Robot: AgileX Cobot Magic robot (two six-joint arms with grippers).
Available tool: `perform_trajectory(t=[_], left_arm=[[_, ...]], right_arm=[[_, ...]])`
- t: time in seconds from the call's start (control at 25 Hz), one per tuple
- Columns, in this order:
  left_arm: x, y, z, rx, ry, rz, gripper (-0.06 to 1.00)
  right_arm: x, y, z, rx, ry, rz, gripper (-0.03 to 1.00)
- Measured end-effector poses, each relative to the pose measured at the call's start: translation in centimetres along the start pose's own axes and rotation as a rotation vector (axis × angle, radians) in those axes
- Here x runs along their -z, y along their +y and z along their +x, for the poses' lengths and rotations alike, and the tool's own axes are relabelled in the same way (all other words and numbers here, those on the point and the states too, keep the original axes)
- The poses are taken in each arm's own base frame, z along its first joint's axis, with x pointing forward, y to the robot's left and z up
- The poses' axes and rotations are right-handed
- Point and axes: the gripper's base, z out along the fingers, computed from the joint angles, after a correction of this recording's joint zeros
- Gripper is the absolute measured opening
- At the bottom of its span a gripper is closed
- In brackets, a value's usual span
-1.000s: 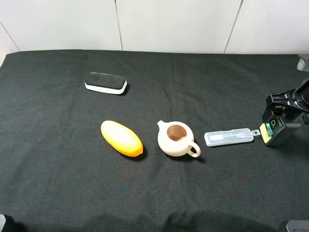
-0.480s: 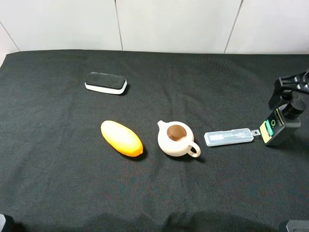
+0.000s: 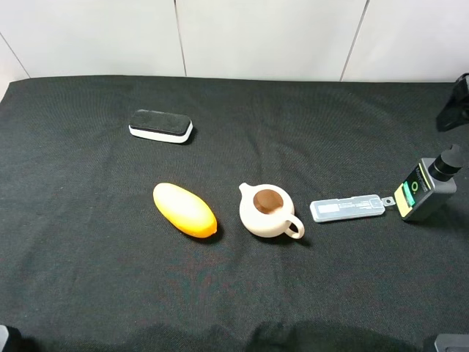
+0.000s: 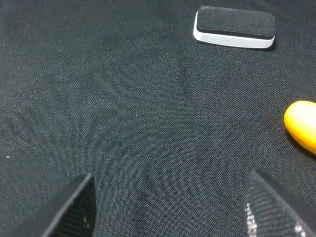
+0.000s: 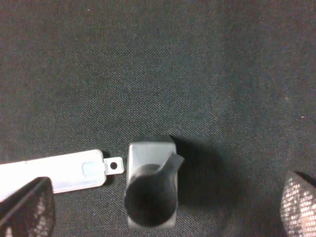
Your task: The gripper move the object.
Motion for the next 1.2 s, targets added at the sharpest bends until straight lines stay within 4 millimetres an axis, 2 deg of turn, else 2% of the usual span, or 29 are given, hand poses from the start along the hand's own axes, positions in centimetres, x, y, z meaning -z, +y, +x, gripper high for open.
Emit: perform_trajectory(t=[0.44, 0.84, 1.04, 1.2], left_arm=[[0.0, 0.0, 0.0, 0.000, 0.000, 0.000, 0.68], [0.0, 0.0, 0.0, 0.000, 0.000, 0.000, 0.68], [0.0, 0.0, 0.0, 0.000, 0.000, 0.000, 0.68], [0.0, 0.0, 0.0, 0.000, 0.000, 0.000, 0.68]], right_arm=[[5.4, 0.1, 1.2, 0.014, -0.029, 0.009, 0.69], [8.2, 0.5, 2.5, 0.009, -0.028, -0.015, 0.69], [10.3, 0.6, 3.9, 0.018, -0.115, -0.018, 0.69], [12.9, 0.7, 6.2, 0.024, -0.237, -0.009, 0.69]])
